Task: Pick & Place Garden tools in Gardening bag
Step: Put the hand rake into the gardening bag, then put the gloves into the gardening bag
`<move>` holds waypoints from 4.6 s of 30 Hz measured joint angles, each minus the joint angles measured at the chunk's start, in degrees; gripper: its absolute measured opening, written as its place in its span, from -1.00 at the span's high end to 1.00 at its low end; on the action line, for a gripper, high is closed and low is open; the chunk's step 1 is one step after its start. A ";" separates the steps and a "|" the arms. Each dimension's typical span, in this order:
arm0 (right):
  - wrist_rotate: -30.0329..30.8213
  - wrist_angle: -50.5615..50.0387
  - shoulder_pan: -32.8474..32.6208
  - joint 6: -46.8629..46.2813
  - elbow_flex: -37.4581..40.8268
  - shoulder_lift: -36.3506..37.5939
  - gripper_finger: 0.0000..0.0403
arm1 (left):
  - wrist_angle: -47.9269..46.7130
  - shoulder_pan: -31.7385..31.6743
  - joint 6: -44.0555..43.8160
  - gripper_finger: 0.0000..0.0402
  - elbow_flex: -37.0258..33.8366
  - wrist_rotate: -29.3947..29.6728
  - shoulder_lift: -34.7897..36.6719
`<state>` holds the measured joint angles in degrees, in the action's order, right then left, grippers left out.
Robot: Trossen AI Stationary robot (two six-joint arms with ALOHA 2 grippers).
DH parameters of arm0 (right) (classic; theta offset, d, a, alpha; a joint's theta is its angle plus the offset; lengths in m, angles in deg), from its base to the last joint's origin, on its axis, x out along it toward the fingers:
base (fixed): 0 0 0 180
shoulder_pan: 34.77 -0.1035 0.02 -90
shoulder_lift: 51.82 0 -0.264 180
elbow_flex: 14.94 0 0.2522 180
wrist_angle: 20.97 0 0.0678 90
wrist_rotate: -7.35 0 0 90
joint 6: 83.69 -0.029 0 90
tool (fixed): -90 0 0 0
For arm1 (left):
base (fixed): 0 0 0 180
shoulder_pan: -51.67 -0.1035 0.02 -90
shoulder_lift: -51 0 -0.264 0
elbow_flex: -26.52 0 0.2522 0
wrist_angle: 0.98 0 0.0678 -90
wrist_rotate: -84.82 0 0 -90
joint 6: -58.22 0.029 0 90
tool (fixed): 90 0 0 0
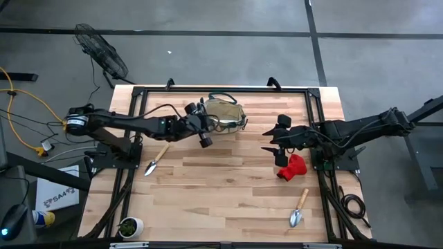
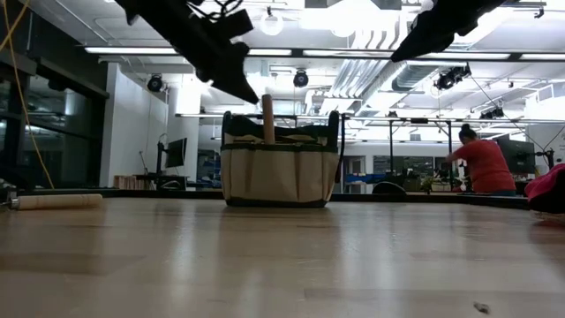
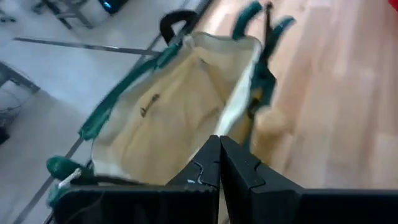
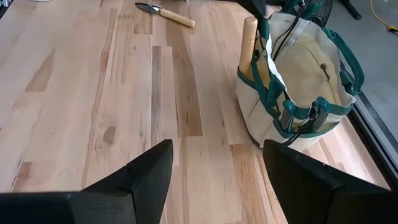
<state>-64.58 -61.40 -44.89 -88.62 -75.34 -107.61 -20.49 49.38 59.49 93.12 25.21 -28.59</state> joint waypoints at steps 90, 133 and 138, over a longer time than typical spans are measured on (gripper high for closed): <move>0.44 0.33 0.05 -1.31 -0.02 -0.02 -0.21 | 2.96 0.07 -1.33 1.00 0.00 -4.46 0.32; -5.69 -24.31 0.01 -19.30 -0.02 1.29 -0.21 | -5.64 11.71 -5.66 1.00 0.76 4.98 10.99; -13.21 -31.03 -1.23 -20.15 -0.02 -0.02 -0.21 | -6.97 13.93 -8.05 1.00 -0.88 6.60 11.01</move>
<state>-77.80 -92.44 -46.11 -108.77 -75.36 -107.63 -27.45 63.31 51.43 92.24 31.80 -17.58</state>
